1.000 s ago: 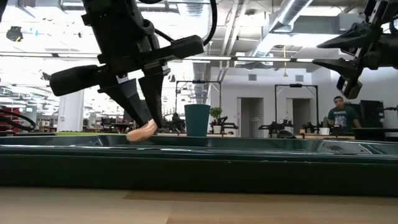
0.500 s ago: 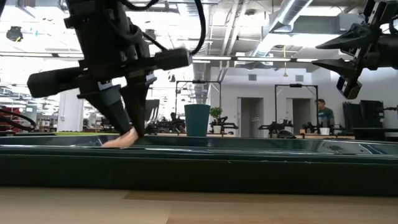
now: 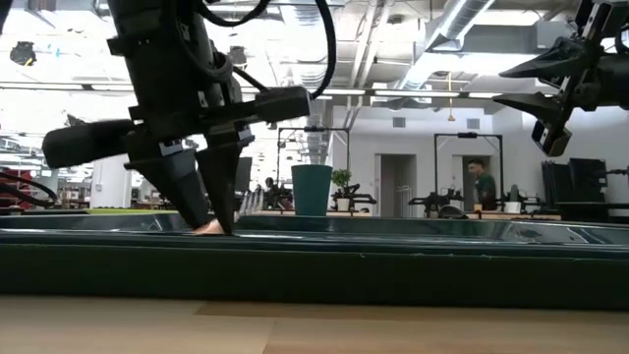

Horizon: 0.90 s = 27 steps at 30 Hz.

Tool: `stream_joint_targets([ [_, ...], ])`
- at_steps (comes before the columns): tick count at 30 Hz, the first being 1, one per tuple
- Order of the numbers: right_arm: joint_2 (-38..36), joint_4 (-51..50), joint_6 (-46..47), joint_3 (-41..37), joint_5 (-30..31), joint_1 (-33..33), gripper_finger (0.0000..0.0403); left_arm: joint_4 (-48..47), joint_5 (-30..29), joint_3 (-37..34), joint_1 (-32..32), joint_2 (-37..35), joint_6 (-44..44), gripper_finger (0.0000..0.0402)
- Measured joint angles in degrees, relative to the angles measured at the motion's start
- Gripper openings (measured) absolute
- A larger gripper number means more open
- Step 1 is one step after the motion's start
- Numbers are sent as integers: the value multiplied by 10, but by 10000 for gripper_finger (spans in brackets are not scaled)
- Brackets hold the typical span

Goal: Pick and place plate/cup/fork/spoon on tray
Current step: Put the orange fork on the left of the black tray

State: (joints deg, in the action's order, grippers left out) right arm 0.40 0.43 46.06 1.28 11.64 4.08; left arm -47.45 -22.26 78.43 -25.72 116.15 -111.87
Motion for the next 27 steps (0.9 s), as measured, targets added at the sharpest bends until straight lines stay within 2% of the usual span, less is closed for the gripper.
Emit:
stream_joint_targets([
  [7, 0, 0, 0, 0, 0, 0, 169, 5, 5, 0, 1, 7, 1, 43],
  [17, 0, 0, 0, 0, -3, 0, 169, 11, 1, 0, 2, 10, 28, 124],
  [21, 0, -1, 0, -1, -28, 0, 169, 14, -7, 0, 2, 10, 32, 142],
  [27, 0, 36, 11, 17, -103, 0, 169, 16, -14, 6, 2, 11, 43, 173],
])
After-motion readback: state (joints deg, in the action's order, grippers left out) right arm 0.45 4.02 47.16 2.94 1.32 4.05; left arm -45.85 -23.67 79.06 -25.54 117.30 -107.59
